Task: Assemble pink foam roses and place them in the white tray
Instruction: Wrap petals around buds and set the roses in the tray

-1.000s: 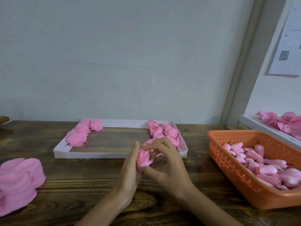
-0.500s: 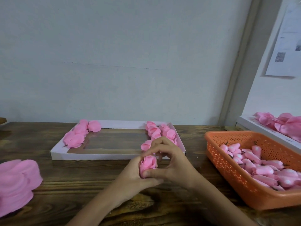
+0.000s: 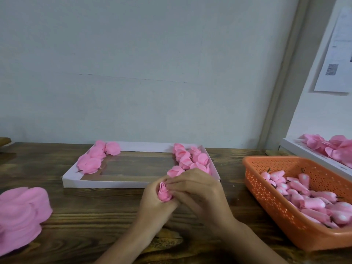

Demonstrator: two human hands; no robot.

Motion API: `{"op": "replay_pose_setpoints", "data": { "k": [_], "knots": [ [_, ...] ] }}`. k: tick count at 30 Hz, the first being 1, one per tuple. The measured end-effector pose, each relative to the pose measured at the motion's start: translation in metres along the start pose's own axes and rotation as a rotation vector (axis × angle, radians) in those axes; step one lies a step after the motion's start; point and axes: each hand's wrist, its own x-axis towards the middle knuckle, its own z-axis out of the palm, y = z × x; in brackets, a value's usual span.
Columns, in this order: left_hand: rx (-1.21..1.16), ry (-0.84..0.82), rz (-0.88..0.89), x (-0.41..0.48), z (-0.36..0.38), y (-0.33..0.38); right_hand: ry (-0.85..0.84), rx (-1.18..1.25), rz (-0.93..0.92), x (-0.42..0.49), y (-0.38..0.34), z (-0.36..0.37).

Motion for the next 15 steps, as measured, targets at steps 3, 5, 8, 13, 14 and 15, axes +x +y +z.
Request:
{"op": "replay_pose_setpoints", "data": {
  "k": [3, 5, 8, 13, 14, 15],
  "knots": [
    [-0.051, -0.002, 0.001, 0.003, -0.004, -0.001, -0.046, -0.04, -0.025, 0.0, -0.005, 0.002],
    [-0.055, 0.051, -0.037, 0.005, -0.005, -0.001, -0.07, 0.0, 0.054, 0.0, -0.009, 0.003],
    [-0.13, 0.183, -0.12, 0.006, -0.006, -0.005, 0.008, 0.158, 0.339, -0.007, -0.01, 0.01],
    [-0.414, 0.274, -0.15, 0.01, -0.004, -0.004, -0.01, 0.385, 0.578, -0.01, -0.016, 0.031],
    [-0.421, 0.275, -0.149, 0.01, -0.003, -0.004, -0.002, 0.379, 0.584, -0.008, -0.016, 0.035],
    [-0.427, 0.28, -0.155, 0.01, -0.002, -0.005, 0.002, 0.361, 0.577, -0.005, -0.015, 0.037]
  ]
}}
